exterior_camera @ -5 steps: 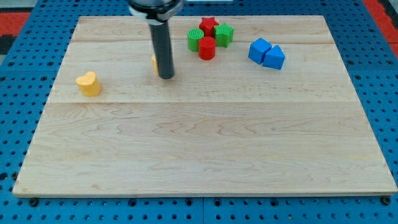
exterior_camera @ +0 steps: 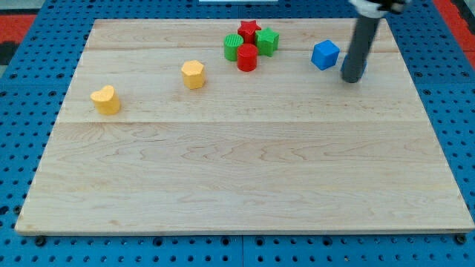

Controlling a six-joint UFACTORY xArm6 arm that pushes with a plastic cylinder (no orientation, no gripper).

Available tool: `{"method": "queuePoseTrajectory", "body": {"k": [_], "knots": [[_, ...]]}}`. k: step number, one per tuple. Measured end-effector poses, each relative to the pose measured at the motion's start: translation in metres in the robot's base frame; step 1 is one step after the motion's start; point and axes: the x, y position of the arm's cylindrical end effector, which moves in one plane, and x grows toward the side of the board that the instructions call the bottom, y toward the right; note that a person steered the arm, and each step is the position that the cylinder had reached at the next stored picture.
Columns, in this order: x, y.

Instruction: Push the blue blocks towards the right top corner

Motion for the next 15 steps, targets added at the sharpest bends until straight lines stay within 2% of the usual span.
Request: {"method": "queuePoseTrajectory", "body": {"k": [1, 2, 3, 4, 5, 6, 7, 8, 9, 10, 11, 12, 13, 14, 15], "knots": [[-0.025, 0.028], [-0.077, 0.025], [-0.067, 0.052], [-0.025, 0.061], [0.004, 0.004], [-0.011, -0.029], [-0.058, 0.000], [-0.079, 0.002], [-0.057, -0.034], [-0.027, 0.025], [-0.046, 0.036], [-0.088, 0.031], [-0.109, -0.004], [-0.107, -0.007], [-0.045, -0.021]]}}
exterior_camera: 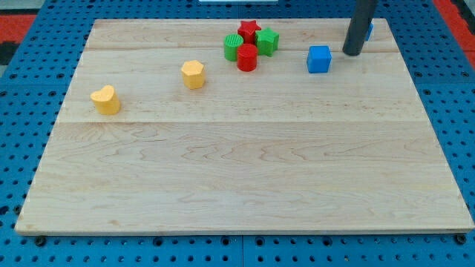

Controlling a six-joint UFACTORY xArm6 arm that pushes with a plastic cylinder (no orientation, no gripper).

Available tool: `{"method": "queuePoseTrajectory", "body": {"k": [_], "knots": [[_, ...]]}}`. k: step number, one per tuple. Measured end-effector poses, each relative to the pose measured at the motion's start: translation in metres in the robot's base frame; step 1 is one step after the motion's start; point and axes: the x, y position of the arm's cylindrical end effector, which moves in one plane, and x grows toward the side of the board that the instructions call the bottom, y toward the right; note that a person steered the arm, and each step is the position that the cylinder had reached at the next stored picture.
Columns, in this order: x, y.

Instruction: Push the blue blocks towards the right top corner

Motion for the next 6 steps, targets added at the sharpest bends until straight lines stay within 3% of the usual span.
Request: {"method": "queuePoseTrajectory", "body": {"k": [1, 3, 5, 6], "knots": [[0.051, -0.049], [-0.030, -0.054], [-0.034, -0.090], [-0.060, -0.038]]}}
